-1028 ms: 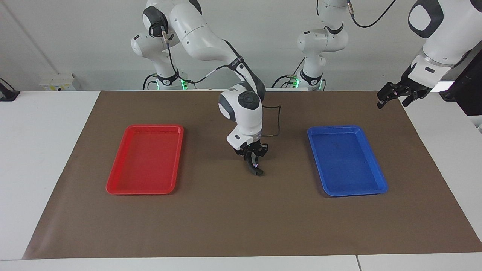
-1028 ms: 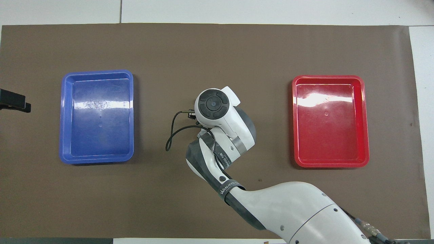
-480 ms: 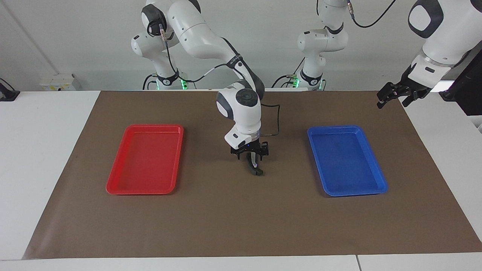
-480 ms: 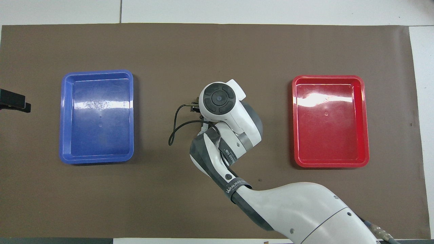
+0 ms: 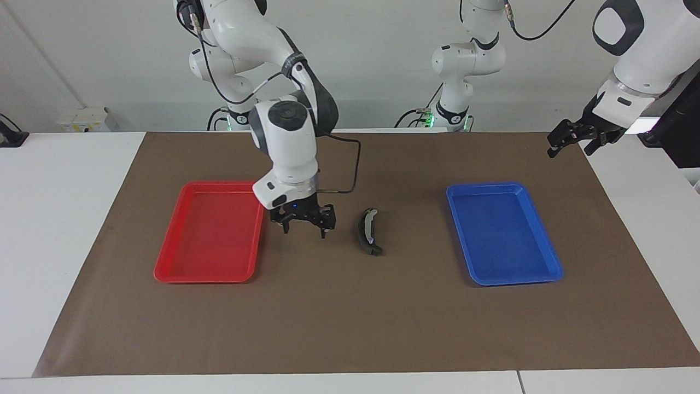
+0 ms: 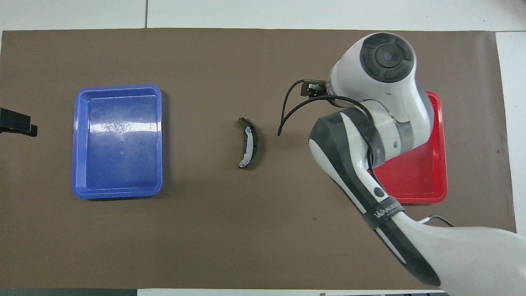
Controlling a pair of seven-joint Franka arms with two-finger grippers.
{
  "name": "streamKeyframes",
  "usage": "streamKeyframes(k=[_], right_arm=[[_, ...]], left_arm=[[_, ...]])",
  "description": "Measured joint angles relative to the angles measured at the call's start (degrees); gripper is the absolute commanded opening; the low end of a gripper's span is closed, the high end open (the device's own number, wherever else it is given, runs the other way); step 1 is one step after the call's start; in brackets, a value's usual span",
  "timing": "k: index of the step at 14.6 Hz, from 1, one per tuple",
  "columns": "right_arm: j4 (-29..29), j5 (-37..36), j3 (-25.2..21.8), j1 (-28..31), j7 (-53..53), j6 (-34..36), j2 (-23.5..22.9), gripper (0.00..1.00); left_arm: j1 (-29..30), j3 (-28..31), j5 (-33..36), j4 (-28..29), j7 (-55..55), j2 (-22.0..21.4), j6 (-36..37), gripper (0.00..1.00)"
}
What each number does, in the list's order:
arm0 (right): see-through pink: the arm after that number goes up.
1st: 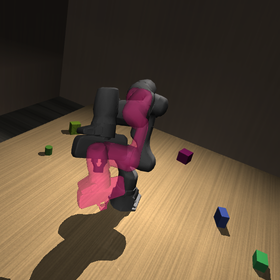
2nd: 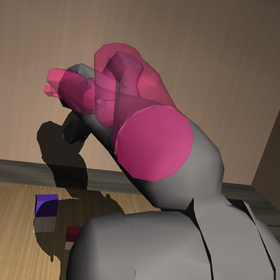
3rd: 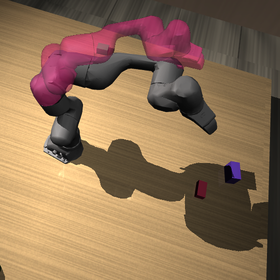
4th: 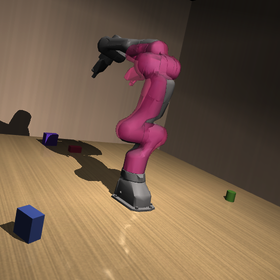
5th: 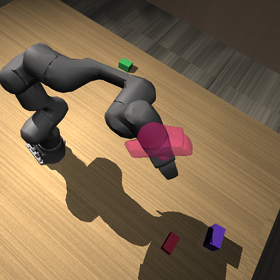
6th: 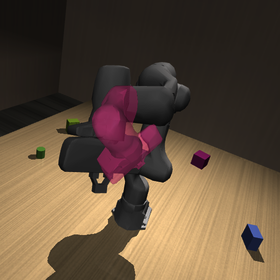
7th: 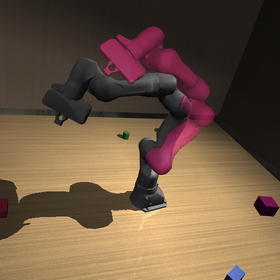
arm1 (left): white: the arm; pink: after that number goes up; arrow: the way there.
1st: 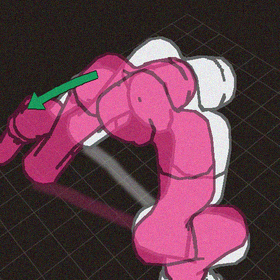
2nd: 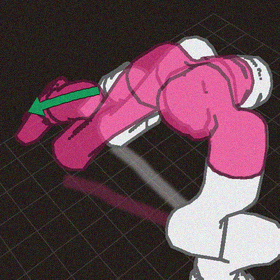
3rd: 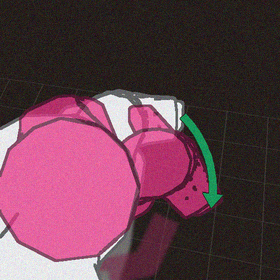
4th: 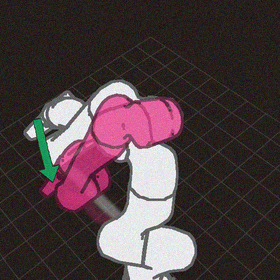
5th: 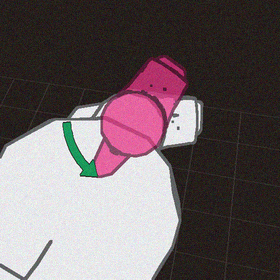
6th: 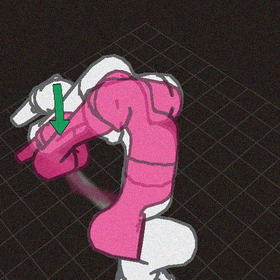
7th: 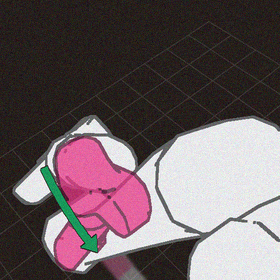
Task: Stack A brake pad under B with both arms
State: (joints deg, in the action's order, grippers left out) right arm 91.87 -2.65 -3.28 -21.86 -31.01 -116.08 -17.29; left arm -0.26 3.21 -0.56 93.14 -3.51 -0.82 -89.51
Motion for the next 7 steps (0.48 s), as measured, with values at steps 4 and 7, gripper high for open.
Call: streamKeyframes(k=[4,7], right_arm=[[0.1,0.0,0.0,7.1,7.2,8.9,5.3,1.0],[1.4,0.0,0.0,11.1,10.7,13.8,8.6,1.0]], left_arm=[[0.0,0.0,0.0,0.0,0.0,0.0,0.0,0.99],[0.0,0.0,0.0,0.0,0.0,0.0,0.0,0.99]])
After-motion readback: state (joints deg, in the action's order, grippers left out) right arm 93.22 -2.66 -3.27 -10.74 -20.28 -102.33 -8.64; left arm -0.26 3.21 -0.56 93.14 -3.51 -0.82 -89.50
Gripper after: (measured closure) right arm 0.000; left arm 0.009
